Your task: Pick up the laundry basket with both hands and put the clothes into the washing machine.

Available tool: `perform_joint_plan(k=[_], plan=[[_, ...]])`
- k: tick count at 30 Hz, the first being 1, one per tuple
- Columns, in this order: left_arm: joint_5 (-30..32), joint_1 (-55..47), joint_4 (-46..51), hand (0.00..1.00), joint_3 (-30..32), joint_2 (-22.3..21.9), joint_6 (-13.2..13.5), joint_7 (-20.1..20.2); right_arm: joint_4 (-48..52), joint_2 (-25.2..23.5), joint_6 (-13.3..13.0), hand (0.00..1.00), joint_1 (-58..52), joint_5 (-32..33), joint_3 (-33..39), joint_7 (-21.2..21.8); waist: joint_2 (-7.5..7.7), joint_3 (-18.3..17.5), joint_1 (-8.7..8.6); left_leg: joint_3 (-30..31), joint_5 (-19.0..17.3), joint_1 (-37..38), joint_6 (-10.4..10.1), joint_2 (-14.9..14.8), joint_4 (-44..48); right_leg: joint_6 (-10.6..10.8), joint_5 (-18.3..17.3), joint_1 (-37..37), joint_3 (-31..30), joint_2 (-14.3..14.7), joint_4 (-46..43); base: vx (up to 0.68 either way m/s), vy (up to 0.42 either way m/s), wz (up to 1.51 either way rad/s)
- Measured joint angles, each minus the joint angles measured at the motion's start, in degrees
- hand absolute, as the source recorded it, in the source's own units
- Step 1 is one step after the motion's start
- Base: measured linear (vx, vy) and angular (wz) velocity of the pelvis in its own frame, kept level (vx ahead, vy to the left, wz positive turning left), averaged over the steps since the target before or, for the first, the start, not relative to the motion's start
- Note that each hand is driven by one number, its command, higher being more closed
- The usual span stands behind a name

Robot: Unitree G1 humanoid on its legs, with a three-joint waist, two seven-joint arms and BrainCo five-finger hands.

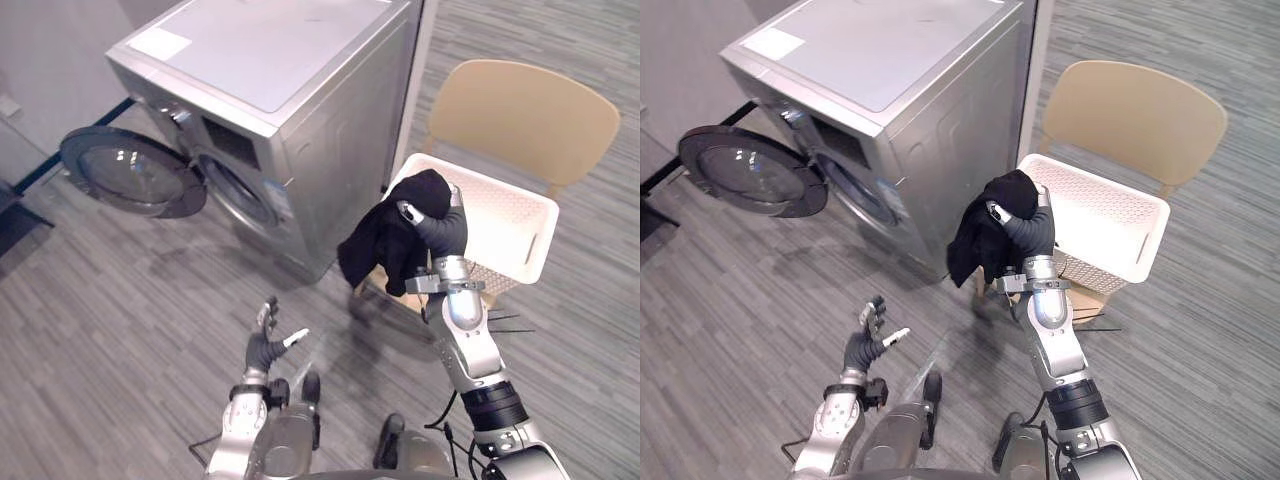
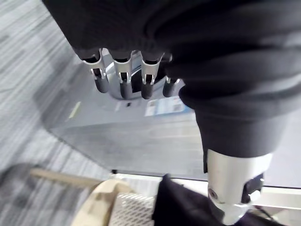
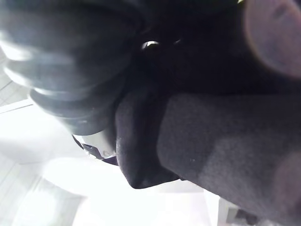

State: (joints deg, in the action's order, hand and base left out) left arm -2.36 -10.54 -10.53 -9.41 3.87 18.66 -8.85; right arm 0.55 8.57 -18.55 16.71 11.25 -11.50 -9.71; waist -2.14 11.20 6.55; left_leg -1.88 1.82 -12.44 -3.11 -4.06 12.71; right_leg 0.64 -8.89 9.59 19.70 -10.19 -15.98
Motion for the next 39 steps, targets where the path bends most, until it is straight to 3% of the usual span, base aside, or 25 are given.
perform_joint_plan(k=[3,5,8,15,16,22,23,30,37,39], plan=[[2.37,0.95,3.95,0.0,-2.39,0.0,0.88,-0.04,0.0,0.16,0.01,1.0,1.0,-0.7,-0.71,0.99,-3.31,-2.09,-1.35,0.44,-2.06,7.8,-1.14,-1.86,-11.92,2.36,2.47,-1.32,2.74,1.25,3.16,-0.08,0.18,0.43],[5.38,3.97,5.66,0.0,-4.94,2.6,0.88,-0.37,0.01,-0.89,0.21,1.0,2.1,-0.78,-1.59,1.45,-1.76,-2.73,-0.88,0.83,-0.84,7.66,-0.65,-0.37,-14.15,3.48,5.31,-1.99,3.33,0.69,5.84,-0.08,0.192,0.25],[8.52,7.23,9.77,0.0,-7.43,5.25,0.94,-1.49,0.04,-2.69,0.23,1.0,3.26,-0.66,-5.98,3.16,-0.76,-3.49,-0.92,1.79,0.1,8.65,0.57,1.64,-14.94,5.18,6.78,-4.22,3.75,-0.62,8.19,-0.02,0.153,0.24],[11.67,17.79,8.81,0.0,-13.71,5.06,1.4,-4.04,0.01,-6.32,1.16,1.0,7.9,4.34,-14.84,6.27,-0.18,-6.42,-1.13,2.12,1.43,9.53,1.06,2.99,-16.13,5.83,10.12,-7.24,4.04,-0.65,13.68,0.02,0.044,0.06],[12.0,18.62,7.98,1.0,-13.74,4.9,1.45,-4.15,0.01,-6.31,1.17,1.0,8.03,5.45,-14.82,6.26,-0.2,-6.44,-1.09,2.15,1.67,9.95,0.95,3.0,-16.38,5.78,10.34,-7.77,4.04,-0.56,14.19,0.03,-0.007,0.04],[12.12,23.08,3.43,1.0,-15.39,5.44,1.13,-6.44,-0.25,-6.29,1.3,1.0,8.42,12.97,-17.34,6.26,-0.01,-7.43,-1.09,2.13,2.01,10.32,0.39,1.57,-16.42,4.44,12.59,-9.44,3.47,1.66,17.82,-0.03,-0.023,-0.05],[12.13,23.29,3.01,1.0,-15.38,5.67,0.67,-6.66,-0.25,-6.26,1.31,0.0,8.49,13.02,-18.7,6.3,0.06,-7.7,-1.11,1.93,2.11,10.34,0.21,1.06,-16.5,4.22,12.88,-9.49,3.23,2.26,18.25,-0.06,-0.041,-0.12],[13.41,22.77,0.93,1.0,-15.44,6.01,0.3,-7.48,-0.25,-4.94,1.81,0.0,8.44,11.44,-22.66,7.4,0.26,-8.08,-1.14,1.66,2.6,10.58,-1.09,-1.35,-16.69,2.68,13.96,-9.72,2.3,4.58,19.46,-0.06,-0.039,-0.08],[14.33,13.16,1.5,1.0,-10.79,4.31,-0.58,-6.03,1.86,-1.9,2.11,0.0,-0.1,-1.89,-17.84,8.65,0.17,-8.59,-1.66,0.79,3.02,11.24,-1.95,-2.41,-18.12,1.89,14.14,-10.24,1.92,6.44,21.37,-0.03,-0.014,-0.04],[14.31,9.24,1.51,1.0,-7.06,4.15,-0.73,-6.05,3.87,1.19,2.12,0.0,-4.63,-7.35,-14.31,8.48,0.19,-8.61,-1.67,0.49,3.02,11.23,-2.0,-2.76,-18.41,1.85,14.11,-10.25,1.8,7.04,21.6,0.01,-0.025,-0.04]])
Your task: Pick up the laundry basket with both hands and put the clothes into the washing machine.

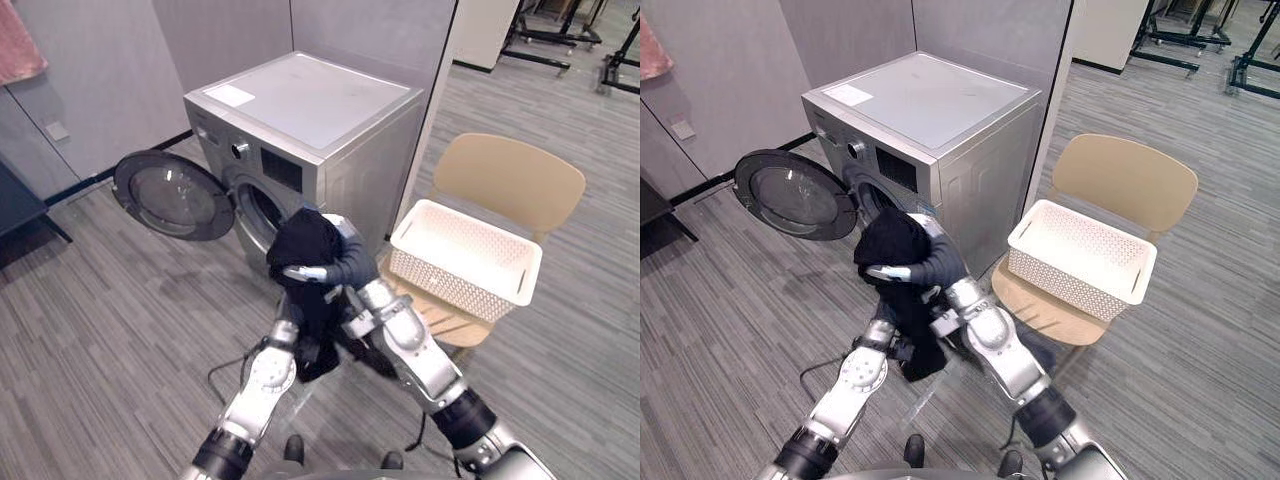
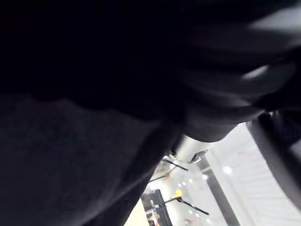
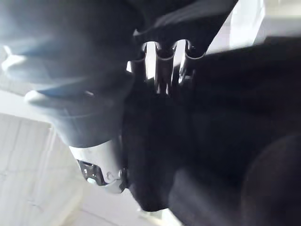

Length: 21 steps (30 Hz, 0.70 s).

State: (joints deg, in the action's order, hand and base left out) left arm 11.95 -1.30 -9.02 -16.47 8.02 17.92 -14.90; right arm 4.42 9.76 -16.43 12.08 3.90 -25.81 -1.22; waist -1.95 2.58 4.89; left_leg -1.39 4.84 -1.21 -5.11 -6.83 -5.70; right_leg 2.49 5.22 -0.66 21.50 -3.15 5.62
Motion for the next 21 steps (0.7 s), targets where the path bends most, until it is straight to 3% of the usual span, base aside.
perform_joint_plan(k=[7,10,12,13,14,15,17,18,19,20,21], plan=[[-0.56,-7.2,-0.51,1.0,10.29,0.02,-0.1,-0.14,1.45,7.16,-0.11,0.0,-10.8,-10.69,6.61,-0.08,-0.08,0.02,0.19,0.36,0.03,-2.07,-0.3,-0.28,-0.02,-0.26,-0.26,1.31,0.27,0.45,0.0,0.02,-0.008,0.01],[-1.67,-7.72,-5.12,1.0,12.79,-0.03,-0.17,-0.07,-1.03,8.78,-0.16,0.0,-14.32,-13.75,8.56,-0.03,-0.18,0.06,0.41,3.27,0.79,-4.88,-0.66,-0.06,0.35,-0.29,-0.81,2.76,2.85,0.44,-0.21,0.05,-0.007,0.47],[-3.65,-7.2,-10.4,1.0,13.39,-0.02,-0.29,0.05,-8.37,8.71,-0.01,0.0,-15.95,-14.0,9.35,0.28,-0.28,0.17,0.66,7.18,0.59,-8.42,-0.29,0.26,2.39,0.3,-3.67,4.23,7.77,-0.85,-4.21,0.05,-0.025,0.98],[-4.05,-7.22,-11.58,1.0,13.48,-0.05,-0.3,0.15,-10.68,8.7,0.15,0.0,-16.1,-14.0,9.34,0.31,-0.3,0.22,0.71,7.47,0.04,-9.38,0.64,0.34,2.83,0.39,-4.89,4.73,9.06,-1.42,-5.94,0.06,-0.003,1.23],[-5.3,-7.35,-14.02,1.0,13.84,-0.13,-1.0,0.91,-16.05,8.5,1.03,0.0,-16.21,-13.85,9.3,0.68,0.13,0.5,0.45,2.47,-1.5,-10.58,7.67,0.41,3.64,1.13,-7.41,5.11,12.73,-3.32,-9.41,0.07,0.003,1.16],[-5.6,-7.38,-14.93,1.0,13.91,-0.23,-1.38,1.2,-18.0,8.52,1.43,0.0,-16.32,-13.7,9.3,1.02,0.44,0.54,0.36,-0.6,-2.47,-10.71,10.34,0.46,3.63,1.39,-8.03,5.12,13.81,-4.37,-10.51,0.17,0.029,1.44],[-7.8,-7.75,-18.54,1.0,15.14,-1.91,-1.6,2.14,-26.27,8.46,1.99,0.0,-15.78,-13.53,9.82,2.21,0.29,0.97,0.86,-14.78,-2.94,-11.66,13.95,-1.16,5.77,2.32,-10.0,5.09,18.42,-8.78,-14.65,0.22,0.105,1.22],[-8.0,-7.92,-19.1,1.0,15.44,-2.18,-1.88,2.4,-28.09,8.21,2.24,0.0,-15.56,-13.53,10.31,2.63,-0.29,0.84,0.86,-16.84,-0.3,-11.94,14.19,-1.54,6.73,2.83,-10.79,5.02,19.4,-9.1,-15.84,0.22,0.11,1.04],[-8.7,-8.6,-20.67,1.0,15.95,-2.41,-1.95,2.59,-32.08,6.91,3.17,0.0,-15.13,-13.52,11.42,2.66,-0.4,1.08,0.6,-17.66,2.2,-12.33,8.39,-1.26,7.31,3.22,-11.31,4.28,20.58,-10.18,-16.88,0.21,0.097,1.01],[-9.13,-8.9,-22.35,1.0,17.12,-2.23,-1.97,2.67,-36.15,4.79,3.9,0.0,-14.69,-13.52,13.16,2.62,-0.36,1.19,0.58,-16.84,1.98,-12.27,6.75,0.19,7.19,3.69,-11.51,2.75,20.97,-10.98,-16.23,0.22,0.098,0.95],[-9.15,-8.77,-23.17,1.0,17.53,-2.06,-1.99,2.74,-37.63,3.67,4.01,0.0,-14.59,-13.56,13.98,2.58,0.13,1.51,0.46,-16.31,1.79,-12.24,6.48,0.78,7.28,4.23,-11.69,2.25,21.13,-11.37,-16.02,0.2,0.11,0.86]])
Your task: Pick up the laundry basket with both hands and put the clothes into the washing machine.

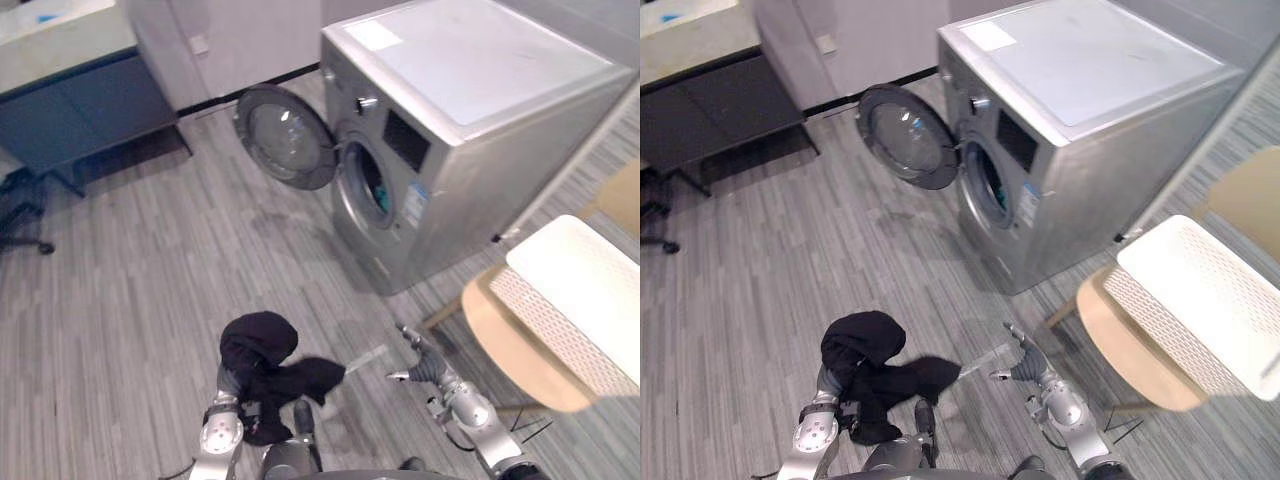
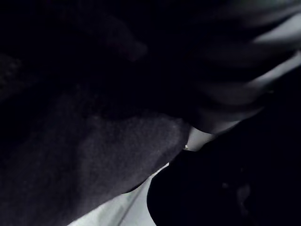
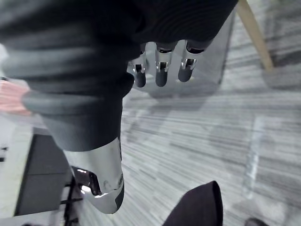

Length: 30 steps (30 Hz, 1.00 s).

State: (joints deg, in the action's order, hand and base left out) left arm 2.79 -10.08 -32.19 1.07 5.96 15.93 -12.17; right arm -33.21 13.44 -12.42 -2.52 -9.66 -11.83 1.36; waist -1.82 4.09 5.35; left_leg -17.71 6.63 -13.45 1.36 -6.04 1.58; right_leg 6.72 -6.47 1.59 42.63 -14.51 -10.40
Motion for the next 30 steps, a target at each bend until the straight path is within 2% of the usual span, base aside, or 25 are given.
perform_joint_plan(k=[1,2,3,4,5,6,7,8,9,11,13,14,15,16,18,19,20,21,22,23,24,25,26,28,30], plan=[[-0.01,0.02,-1.47,1.0,1.35,0.14,-0.09,0.38,-3.31,-2.29,0.22,0.0,0.61,-0.07,1.22,-0.08,1.23,0.82,0.2,0.87,-0.78,0.05,-0.97,0.99,0.72,1.21,-0.04,-1.53,0.9,-0.86,0.53,0.19,0.112,0.69],[-0.05,-0.76,-2.59,1.0,1.94,0.17,-0.82,0.85,-6.75,-4.39,0.51,0.0,1.15,-0.28,2.3,-0.48,2.44,1.7,0.4,1.16,-4.41,0.01,-0.63,2.23,3.25,2.61,-0.8,-2.72,1.77,-2.84,-1.74,0.18,0.131,0.63],[-0.04,-1.18,-2.95,1.0,1.92,0.18,-1.07,0.98,-7.98,-5.04,0.56,0.0,1.34,-0.39,2.91,-0.78,3.0,2.05,0.38,1.38,-5.52,0.04,-0.74,2.76,4.63,3.49,-1.42,-2.8,1.71,-4.52,-4.17,0.19,0.177,0.56],[-0.03,-1.95,-4.03,1.0,1.72,-0.23,-1.61,1.29,-9.49,-5.59,1.06,0.0,1.64,-0.84,3.77,-1.73,3.18,2.39,0.19,2.82,-7.65,0.16,-0.17,3.99,6.83,2.78,-1.96,-2.27,1.13,-7.83,-10.61,0.24,0.281,0.75],[-0.02,-3.24,-4.47,1.0,1.58,-0.7,-2.52,2.2,-10.67,-5.76,1.75,0.0,0.69,-1.36,5.34,-2.79,3.1,2.7,-0.67,5.35,-10.8,1.51,1.29,5.71,8.9,-4.75,-0.33,1.22,-4.24,-12.89,-23.89,0.2,0.239,0.78],[0.01,-3.71,-4.42,1.0,1.53,-0.67,-2.56,2.16,-11.14,-5.69,1.79,0.0,0.45,-1.44,5.57,-3.06,2.93,3.01,-1.02,6.22,-11.67,2.25,1.67,5.83,9.4,-5.97,-0.94,3.09,-8.79,-12.95,-27.68,0.23,0.213,0.88],[0.02,-3.96,-4.43,1.0,1.43,-0.14,-2.79,2.15,-11.67,-5.82,1.85,0.0,0.06,-1.52,5.63,-3.71,1.89,4.0,-1.61,8.51,-13.06,3.0,2.4,5.89,10.35,-4.7,-4.01,6.29,-17.1,-10.27,-32.7,0.21,0.088,0.82],[0.03,-3.5,-4.41,1.0,1.23,0.12,-2.87,2.12,-11.65,-5.86,1.88,0.0,-0.44,-1.47,5.72,-4.01,2.44,4.76,-2.16,10.55,-13.78,4.75,2.85,6.11,10.37,-4.16,-7.32,9.26,-22.55,-6.66,-35.56,0.31,0.132,0.98],[0.03,-3.34,-4.38,1.0,1.22,0.62,-2.86,2.12,-11.61,-5.93,2.02,0.0,-0.6,-1.47,5.72,-4.2,2.1,5.4,-2.95,12.0,-14.24,5.79,3.08,6.46,10.16,-4.54,-8.65,11.8,-24.3,-4.52,-35.53,0.32,0.111,0.95],[0.01,-2.43,-4.4,1.0,1.06,1.25,-2.86,2.13,-11.15,-6.12,2.03,0.0,-0.43,-0.86,5.77,-4.97,2.52,6.27,-4.31,13.96,-15.02,7.94,3.1,7.05,9.24,-3.84,-9.21,17.54,-26.04,-0.72,-30.61,0.28,0.062,0.75],[0.01,-0.5,-4.47,1.0,0.55,1.11,-2.85,2.14,-10.95,-6.16,2.05,0.0,-0.28,-0.02,6.25,-5.07,2.1,7.17,-4.69,16.25,-16.3,9.87,2.3,7.22,9.18,-2.84,-6.42,21.6,-26.5,2.44,-19.08,0.35,-0.011,0.65],[0.02,0.64,-4.48,1.0,0.09,1.12,-2.83,2.13,-10.94,-6.21,2.05,0.0,-0.21,0.06,6.46,-5.11,2.01,7.68,-4.76,17.52,-16.95,11.13,1.11,7.38,9.16,-2.22,-2.8,22.4,-26.91,3.66,-10.84,0.47,-0.081,0.77],[0.05,1.74,-4.49,1.0,-1.06,1.1,-2.78,2.14,-10.84,-6.28,2.08,0.0,-0.27,0.06,6.52,-5.11,2.55,7.81,-5.0,19.22,-17.85,12.65,-0.26,8.01,9.1,-2.04,0.86,22.88,-27.19,4.16,-2.9,0.43,-0.113,0.76],[0.11,1.88,-4.49,1.0,-1.45,1.1,-2.78,2.17,-10.7,-6.28,2.1,0.0,-0.27,0.06,6.55,-5.09,2.85,7.98,-5.22,19.8,-18.37,13.42,-0.81,8.17,9.09,-2.28,1.9,22.96,-27.57,4.22,-1.63,0.48,-0.177,0.85],[0.11,2.25,-4.38,1.0,-2.26,0.92,-2.48,2.19,-9.47,-6.27,2.19,0.0,-0.37,0.06,6.78,-4.93,3.09,8.05,-6.21,22.54,-21.45,16.05,-2.12,7.98,9.46,-4.66,4.27,23.8,-29.74,4.3,-4.45,0.47,-0.223,0.73],[0.11,2.14,-4.39,1.0,-2.79,0.8,-2.41,2.19,-8.09,-6.14,2.19,0.0,-0.95,0.06,7.35,-4.94,2.52,7.97,-7.13,23.81,-23.1,17.35,-3.36,6.73,9.73,-5.98,5.44,24.16,-28.95,4.51,-8.69,0.55,-0.272,0.64],[0.11,1.31,-4.43,1.0,-3.44,0.98,-2.32,2.35,-6.93,-6.2,2.17,0.0,-0.96,0.06,7.6,-4.97,1.96,7.74,-7.47,23.09,-23.83,16.13,-4.84,5.74,14.17,-6.29,5.55,24.74,-28.21,4.58,-12.44,0.54,-0.275,0.5],[0.11,1.19,-4.45,1.0,-3.64,0.69,-2.35,2.5,-6.8,-6.13,2.17,0.0,-0.73,0.06,7.61,-4.96,1.66,7.85,-7.54,21.46,-23.79,13.86,-6.43,4.62,20.35,-7.71,4.84,24.3,-27.9,5.38,-13.49,0.53,-0.301,0.15],[0.11,1.17,-4.41,1.0,-3.78,0.16,-2.34,2.98,-6.7,-6.11,2.21,0.0,-0.37,0.05,7.59,-4.95,0.76,8.14,-7.36,18.97,-22.2,10.08,-9.05,2.31,30.69,-9.12,3.53,22.29,-27.35,7.53,-12.87,0.55,-0.314,-0.27],[0.11,0.77,-4.46,1.0,-3.8,-0.38,-2.37,3.45,-6.12,-6.18,2.22,0.0,-0.32,0.11,7.31,-5.01,-0.23,8.57,-6.94,16.7,-18.57,5.23,-10.92,-1.32,43.13,-11.27,2.45,18.85,-27.49,10.63,-11.3,0.57,-0.298,-0.55],[0.1,0.63,-4.47,1.0,-3.84,-0.57,-2.37,3.49,-5.91,-6.31,2.23,0.0,-0.37,0.13,7.12,-5.01,-0.33,8.61,-6.47,15.71,-18.7,3.26,-10.42,-3.15,49.46,-12.14,1.6,16.81,-28.21,12.43,-10.47,0.57,-0.216,-0.76],[0.11,0.72,-4.5,1.0,-3.9,-0.76,-2.39,3.52,-5.82,-6.64,2.22,0.0,-0.38,0.25,7.13,-5.06,0.09,8.93,-5.88,14.55,-19.77,1.47,-8.98,-4.32,54.86,-13.14,0.72,13.71,-29.16,13.87,-9.41,0.64,-0.188,-0.84],[0.1,1.33,-4.44,1.0,-4.07,-1.06,-2.39,3.53,-5.68,-7.19,2.21,0.0,-0.41,0.69,7.32,-5.1,0.94,9.16,-5.34,13.45,-20.81,-0.61,-7.29,-4.12,56.27,-13.21,-0.14,9.94,-30.99,14.66,-7.49,0.62,-0.161,-0.74],[0.11,2.46,-4.28,1.0,-5.06,-1.15,-2.28,3.63,-4.58,-6.82,2.16,0.0,-0.63,1.34,7.61,-5.31,1.62,9.53,-5.03,12.76,-21.77,-3.26,-5.68,-2.8,52.38,-13.15,-0.34,6.37,-33.66,14.78,-4.95,0.47,-0.065,-0.8],[0.13,2.89,-3.82,1.0,-5.42,-1.6,-2.12,4.6,-4.17,-6.75,1.97,0.0,-0.53,1.51,8.78,-5.71,1.71,9.62,-4.48,14.88,-22.06,-5.45,-5.25,-0.5,41.19,-12.78,-0.33,4.12,-37.29,14.65,-3.46,0.45,0.039,-1.0]])
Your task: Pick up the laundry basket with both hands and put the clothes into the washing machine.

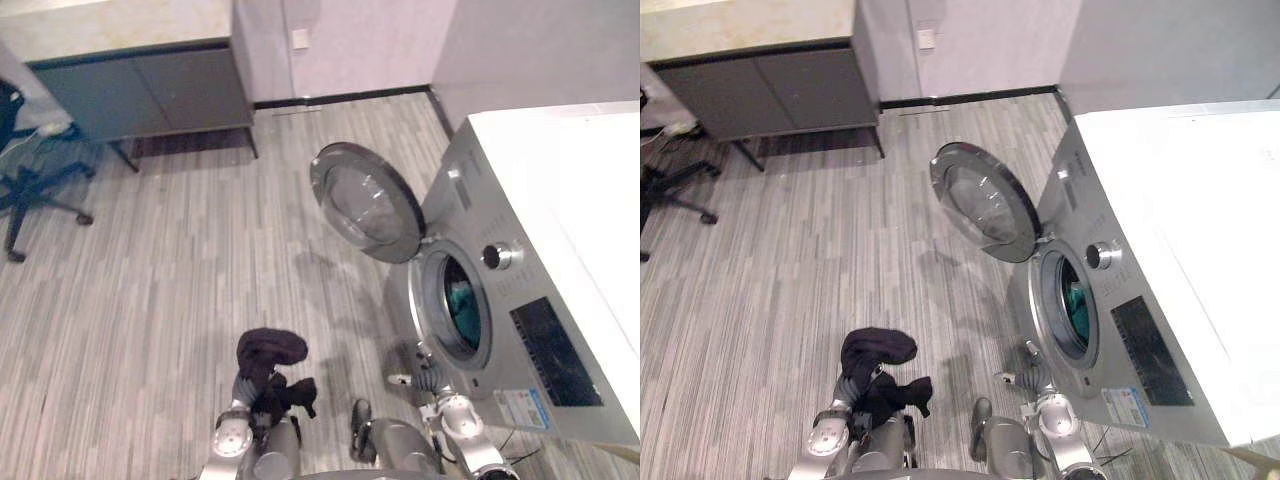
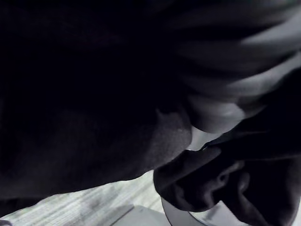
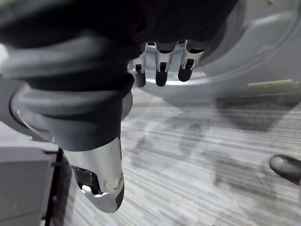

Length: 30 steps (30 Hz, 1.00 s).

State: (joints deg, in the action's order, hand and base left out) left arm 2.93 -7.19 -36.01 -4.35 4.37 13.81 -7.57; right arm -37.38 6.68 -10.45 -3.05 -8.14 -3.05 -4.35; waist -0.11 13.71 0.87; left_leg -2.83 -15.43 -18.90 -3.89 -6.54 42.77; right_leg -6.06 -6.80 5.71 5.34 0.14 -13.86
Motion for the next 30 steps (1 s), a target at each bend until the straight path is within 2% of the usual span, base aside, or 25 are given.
perform_joint_plan(k=[2,3,4,5,6,8,9,10,12,14,16,19,22,23,24,26,27,28,29,30], plan=[[0.0,0.38,0.01,1.0,-0.02,-0.36,0.05,0.09,-0.04,-0.63,-0.05,0.0,0.01,0.25,0.99,-0.72,0.01,0.03,0.01,7.21,1.11,-0.28,-1.47,3.24,-14.37,1.83,-1.08,-1.4,-4.47,0.04,-0.01,0.32,0.121,-1.17],[0.0,0.45,-0.02,1.0,-0.05,-0.65,0.06,0.08,-0.14,-0.64,-0.18,0.0,-0.04,0.23,1.39,-0.95,-0.54,-0.08,0.04,12.53,3.93,0.54,-3.85,3.85,-21.95,3.09,-1.82,-1.86,-7.47,0.82,-0.14,0.34,0.215,-1.42],[0.0,0.46,-0.02,1.0,-0.2,-0.9,0.09,0.07,-0.15,-0.56,-0.23,0.0,-0.15,0.22,1.4,-0.94,-1.3,-0.18,0.05,14.87,7.57,0.97,-3.9,3.38,-25.59,4.26,-2.53,-2.16,-9.37,1.72,-0.27,0.41,0.336,-1.59],[0.0,0.27,-0.11,1.0,-0.64,-1.63,0.08,0.09,-0.09,-0.07,-0.32,0.0,-0.56,0.22,1.49,-0.92,-3.71,-0.52,0.05,16.32,15.41,1.19,-4.03,1.45,-26.75,6.04,-3.84,-2.64,-12.12,3.83,-0.64,0.38,0.422,-1.65],[0.01,1.1,-0.58,1.0,-1.44,-1.57,-0.15,0.23,-0.55,-0.74,-0.09,0.0,-1.03,0.23,2.08,-0.97,-2.73,-0.4,-0.08,13.06,13.18,0.98,-2.55,0.99,-23.65,7.71,-6.35,-1.77,-15.28,3.27,-3.43,0.28,0.361,-1.55],[0.01,1.65,0.21,1.0,-2.2,-0.04,-0.12,0.22,-0.42,-2.28,-0.24,0.0,-2.43,0.22,2.36,-0.81,-0.52,-1.13,0.1,6.89,11.35,2.26,-0.42,1.72,-24.34,9.82,-7.53,1.54,-17.6,0.76,-6.91,0.15,0.257,-1.52],[0.0,1.43,1.04,1.0,-2.16,0.75,-0.12,0.2,-0.91,-2.78,-0.22,0.0,-2.45,0.25,2.0,-0.79,0.71,-1.56,0.26,1.89,10.15,3.78,0.95,1.66,-24.73,10.94,-7.09,2.88,-16.13,-1.26,-7.2,0.07,0.215,-1.68],[0.0,1.08,1.54,1.0,-2.09,1.06,-0.13,0.17,-1.3,-2.84,-0.22,0.0,-2.2,0.26,1.79,-0.74,0.77,-1.58,0.26,-0.43,9.62,4.47,1.43,1.49,-24.81,11.35,-6.79,3.54,-14.41,-2.28,-6.98,0.02,0.201,-1.79],[0.01,0.37,3.22,1.0,-1.52,1.64,-0.22,0.15,-2.41,-2.69,-0.22,0.0,-1.48,0.27,1.19,-0.75,0.4,-1.28,-0.12,-6.14,7.38,6.68,2.37,0.92,-24.9,10.48,-5.69,4.77,-4.54,-6.09,-6.75,0.0,0.157,-1.53],[0.0,-1.01,5.38,1.0,-0.26,1.76,-0.32,0.1,-4.13,-2.77,0.24,0.0,-0.95,0.25,0.39,-0.72,0.08,-1.25,0.0,-12.84,5.1,9.84,2.39,-1.39,-24.97,8.34,-4.21,4.12,12.33,-10.42,-6.93,0.05,0.066,-1.59],[0.01,-1.36,5.96,1.0,0.02,2.93,-0.61,0.21,-4.36,-2.76,0.46,0.0,-0.91,0.26,0.15,-0.76,0.23,-1.43,-0.23,-16.46,4.36,11.2,1.57,-2.73,-25.23,8.77,-3.31,3.47,20.89,-12.66,-6.77,0.11,-0.011,-1.23],[0.33,-0.82,5.99,1.0,0.14,3.72,-0.88,1.48,-4.61,-2.23,0.75,0.0,-1.38,0.24,0.28,-0.71,0.22,-1.55,-1.86,-19.76,4.79,12.83,0.92,-4.1,-25.92,9.19,-3.03,3.5,18.95,-10.87,-5.32,0.15,-0.088,-0.68],[1.74,-0.73,6.05,1.0,0.18,3.03,-1.12,2.64,-5.76,-1.13,0.77,0.0,-1.67,0.43,0.4,-0.87,0.02,-1.43,-2.39,-20.33,4.85,10.6,0.95,-8.24,-13.66,8.54,-2.32,0.14,16.31,-8.06,-1.2,0.19,-0.138,-0.63],[1.79,-0.95,5.98,1.0,0.05,2.06,-1.12,2.66,-6.07,-0.74,0.76,0.0,-1.97,0.93,0.37,-1.05,-0.13,-1.34,-1.77,-16.1,4.27,6.73,1.03,-9.77,-3.74,8.28,-2.17,-2.59,13.9,-7.33,0.21,0.21,-0.039,-0.74],[1.78,-0.99,6.1,1.0,-0.05,1.62,-1.11,2.66,-6.1,-0.39,0.75,0.0,-1.86,1.07,0.55,-1.22,0.55,-1.16,-1.56,-13.84,2.58,6.05,0.53,-8.49,-4.58,8.29,-2.15,-2.54,12.7,-7.6,0.16,0.16,0.033,-0.89],[1.78,-0.42,6.4,1.0,-0.14,0.6,-1.03,2.55,-6.48,0.63,0.73,0.0,-0.62,2.37,3.07,-2.18,-0.31,-0.04,-1.62,-4.97,1.71,4.08,0.2,-4.05,-13.38,8.55,-2.0,-2.08,8.48,-8.19,-0.23,0.11,0.151,-0.95],[1.77,-0.25,6.43,1.0,-0.14,0.41,-1.0,2.48,-6.74,0.83,0.73,0.0,-0.34,2.69,3.34,-2.31,-0.74,-0.01,-1.56,-2.87,2.38,3.77,0.01,-3.19,-16.54,8.73,-1.99,-1.43,7.39,-8.13,-0.57,0.11,0.239,-1.01],[1.76,-0.14,6.46,1.0,-0.18,0.19,-0.94,2.36,-6.86,1.22,0.72,0.0,0.06,2.97,3.36,-2.63,-2.34,-0.29,-1.45,0.06,6.03,3.95,-0.86,-2.43,-21.62,9.66,-2.0,-0.32,5.73,-7.54,-1.46,0.1,0.259,-1.0],[1.76,0.51,6.3,1.0,-0.48,0.4,-1.03,2.22,-7.65,1.2,0.75,0.0,1.0,3.04,3.55,-3.2,-1.56,0.74,-1.25,-0.81,7.85,3.64,-0.69,-1.9,-20.53,11.2,-2.78,1.01,3.18,-7.74,-2.75,0.08,0.229,-0.97],[1.75,1.38,6.36,1.0,-0.63,0.99,-1.04,2.1,-7.81,0.57,0.69,0.0,1.09,3.07,3.58,-3.13,-0.63,1.57,-1.43,-2.13,7.63,3.42,-0.45,-1.13,-20.06,11.4,-2.89,2.35,2.21,-8.92,-3.65,0.07,0.23,-0.7]])
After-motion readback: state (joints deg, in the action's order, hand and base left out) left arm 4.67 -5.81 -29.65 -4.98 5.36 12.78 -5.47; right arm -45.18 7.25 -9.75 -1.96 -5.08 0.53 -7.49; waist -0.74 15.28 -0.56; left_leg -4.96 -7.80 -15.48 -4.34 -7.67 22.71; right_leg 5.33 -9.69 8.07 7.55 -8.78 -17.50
